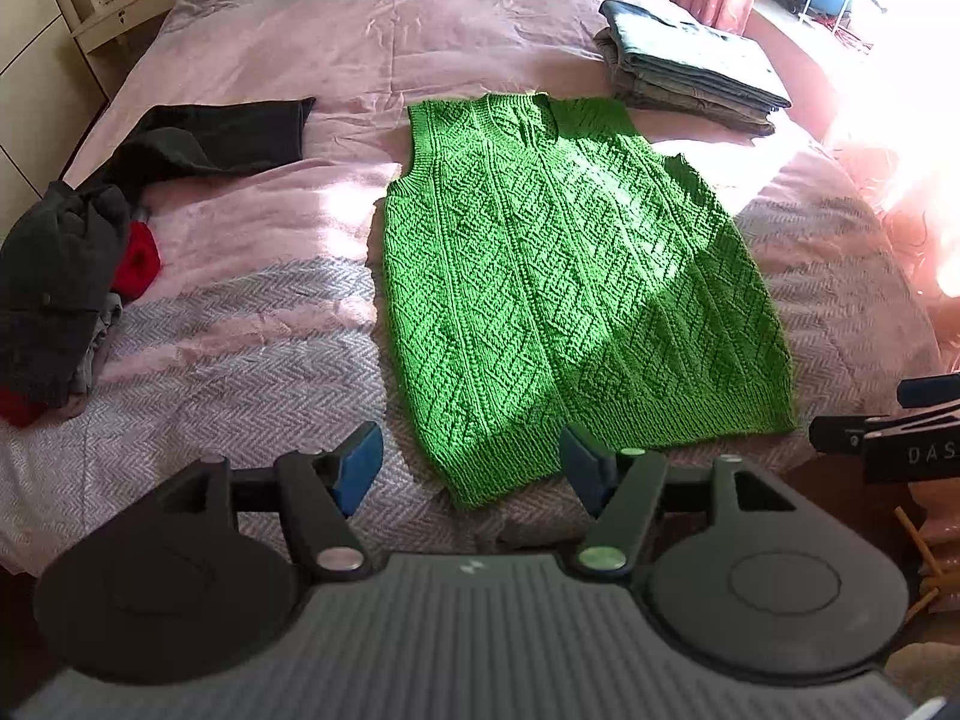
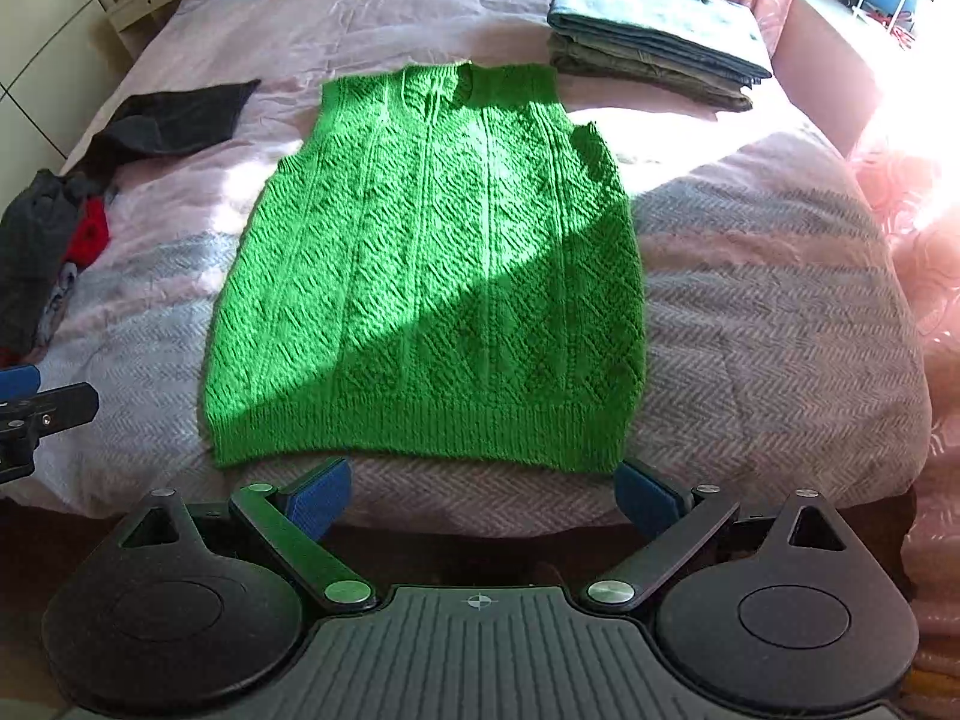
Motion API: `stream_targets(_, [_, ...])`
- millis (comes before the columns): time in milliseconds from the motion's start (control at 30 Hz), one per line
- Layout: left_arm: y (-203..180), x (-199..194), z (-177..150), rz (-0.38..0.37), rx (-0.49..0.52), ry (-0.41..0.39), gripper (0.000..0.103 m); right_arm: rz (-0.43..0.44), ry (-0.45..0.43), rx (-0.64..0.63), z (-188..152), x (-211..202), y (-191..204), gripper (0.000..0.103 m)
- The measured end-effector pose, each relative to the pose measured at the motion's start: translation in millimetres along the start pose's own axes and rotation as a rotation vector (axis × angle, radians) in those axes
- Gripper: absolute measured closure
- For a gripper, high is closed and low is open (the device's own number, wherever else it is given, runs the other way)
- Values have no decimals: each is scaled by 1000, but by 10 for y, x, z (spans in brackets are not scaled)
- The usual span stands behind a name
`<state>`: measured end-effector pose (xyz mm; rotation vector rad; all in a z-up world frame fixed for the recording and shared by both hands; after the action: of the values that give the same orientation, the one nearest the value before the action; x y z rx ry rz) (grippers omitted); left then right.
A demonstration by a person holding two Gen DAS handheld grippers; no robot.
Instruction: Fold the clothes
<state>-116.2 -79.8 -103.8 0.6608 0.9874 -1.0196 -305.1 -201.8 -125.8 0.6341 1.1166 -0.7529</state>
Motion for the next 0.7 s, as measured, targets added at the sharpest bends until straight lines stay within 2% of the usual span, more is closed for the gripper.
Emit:
stream_targets(167, [-241,-9,-36,27,-10,7,41,2,41,-26,-96,-4,-166,6])
stream_targets(333, [-456,-45,-47,51,-28,-7,39,6,17,-66,-62,-66,-360,6])
stream_targets(700, [-767,9,-172,94,-102,31,37,36,40,-169,-43,-25,-611,6])
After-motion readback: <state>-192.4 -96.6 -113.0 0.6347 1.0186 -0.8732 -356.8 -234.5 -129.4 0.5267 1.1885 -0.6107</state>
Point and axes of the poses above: each gripper's, at about its wrist camera, not at the fingertips, and x roughly the way its jaws point, y to its left, z to its top, the point moved 3 cm from there along x, roughly the way its jaws point, and after that the axes turned 1 degree about -z, right-handed, at the moved point
